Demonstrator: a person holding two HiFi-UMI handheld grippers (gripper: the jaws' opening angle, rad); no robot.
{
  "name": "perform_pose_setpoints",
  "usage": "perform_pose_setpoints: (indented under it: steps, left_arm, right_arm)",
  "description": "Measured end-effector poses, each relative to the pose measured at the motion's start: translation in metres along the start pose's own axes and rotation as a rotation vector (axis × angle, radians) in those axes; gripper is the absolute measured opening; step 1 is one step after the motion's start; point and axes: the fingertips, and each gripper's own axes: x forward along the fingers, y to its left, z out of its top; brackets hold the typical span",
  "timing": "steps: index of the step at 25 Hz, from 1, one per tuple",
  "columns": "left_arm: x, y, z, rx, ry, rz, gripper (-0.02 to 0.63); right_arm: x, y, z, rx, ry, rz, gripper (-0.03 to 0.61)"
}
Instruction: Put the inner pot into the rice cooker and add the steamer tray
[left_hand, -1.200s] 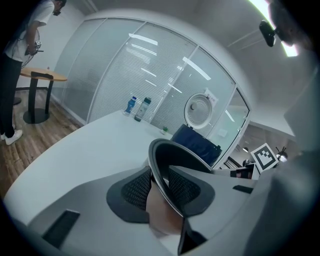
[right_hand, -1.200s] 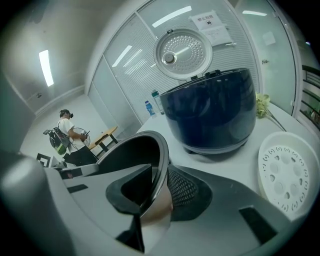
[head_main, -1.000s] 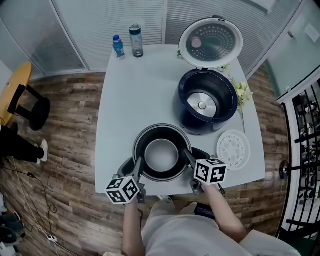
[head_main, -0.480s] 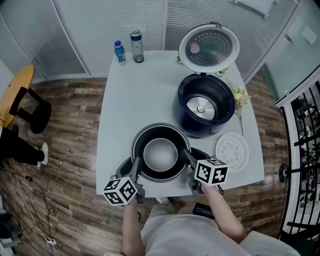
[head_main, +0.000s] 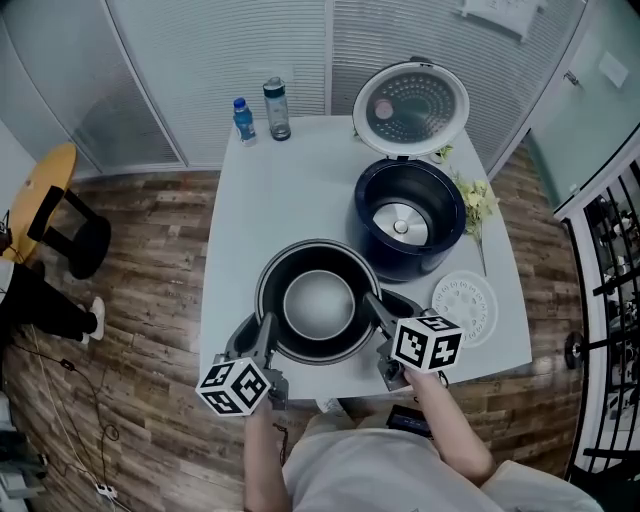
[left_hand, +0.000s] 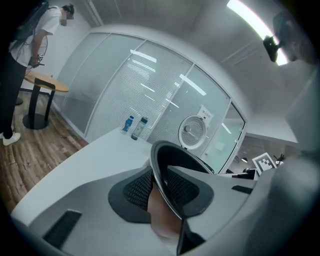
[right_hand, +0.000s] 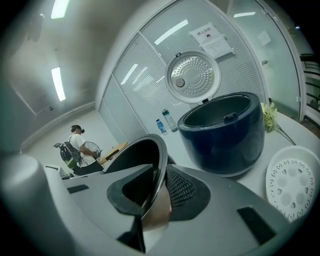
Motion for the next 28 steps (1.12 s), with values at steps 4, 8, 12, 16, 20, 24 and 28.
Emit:
perform_pose_setpoints:
  steps: [4, 8, 12, 16, 20, 24, 28]
  left_arm:
    - [-0.007, -0.004, 0.015, 0.005, -0.038, -0.007, 0.091]
    - [-0.013, -0.01, 0.031, 0.016, -0.072, -0.015, 0.089]
    - [-0.017, -0.016, 0.044, 0.034, -0.099, -0.028, 0.089]
    - [-0.017, -0.023, 0.057, 0.052, -0.119, -0.044, 0.089]
    - [-0.015, -0.034, 0.072, 0.083, -0.137, -0.067, 0.091]
    - [-0.011, -0.042, 0.086, 0.101, -0.151, -0.089, 0.092]
    - [-0.003, -0.051, 0.1, 0.121, -0.16, -0.118, 0.092]
  right_arm:
    - [-0.006, 0.012, 0.013, -0.017, -0.028, 0.023, 0.089]
    - [-0.011, 0.023, 0.026, -0.039, -0.058, 0.041, 0.089]
    - [-0.016, 0.03, 0.037, -0.047, -0.086, 0.053, 0.089]
    - [-0.02, 0.035, 0.05, -0.062, -0.113, 0.066, 0.089]
    - [-0.022, 0.036, 0.067, -0.074, -0.146, 0.076, 0.089]
    - [-0.026, 0.039, 0.081, -0.082, -0.176, 0.079, 0.089]
    - [-0.032, 0.038, 0.097, -0.088, -0.208, 0.074, 0.089]
